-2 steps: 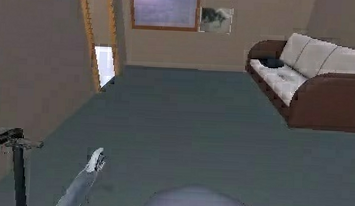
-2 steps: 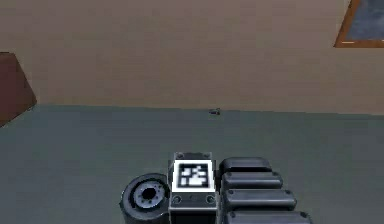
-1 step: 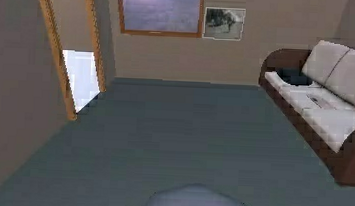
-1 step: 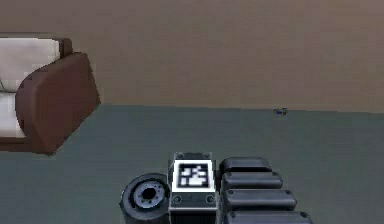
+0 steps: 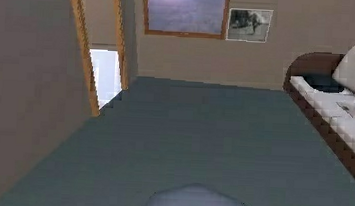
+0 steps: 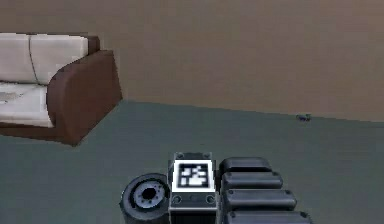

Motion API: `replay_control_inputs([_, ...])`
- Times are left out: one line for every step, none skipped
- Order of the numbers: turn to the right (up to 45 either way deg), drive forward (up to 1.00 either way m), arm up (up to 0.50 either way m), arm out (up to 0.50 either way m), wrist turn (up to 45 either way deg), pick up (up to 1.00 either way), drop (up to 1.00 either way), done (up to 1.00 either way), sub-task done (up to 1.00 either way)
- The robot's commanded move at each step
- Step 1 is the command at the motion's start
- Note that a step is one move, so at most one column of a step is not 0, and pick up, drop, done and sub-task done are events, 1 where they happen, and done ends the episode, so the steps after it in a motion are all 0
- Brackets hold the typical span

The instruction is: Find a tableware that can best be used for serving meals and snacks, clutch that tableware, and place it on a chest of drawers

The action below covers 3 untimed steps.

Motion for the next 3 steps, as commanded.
replay_control_inputs([0.0,0.85,0.0,0.0,0.0,0.0,0.0,0.0,0.0])
replay_control_inputs([-18.0,0.0,0.0,0.0,0.0,0.0,0.0,0.0,0.0])
replay_control_inputs([0.0,1.0,0.0,0.0,0.0,0.0,0.0,0.0,0.0])
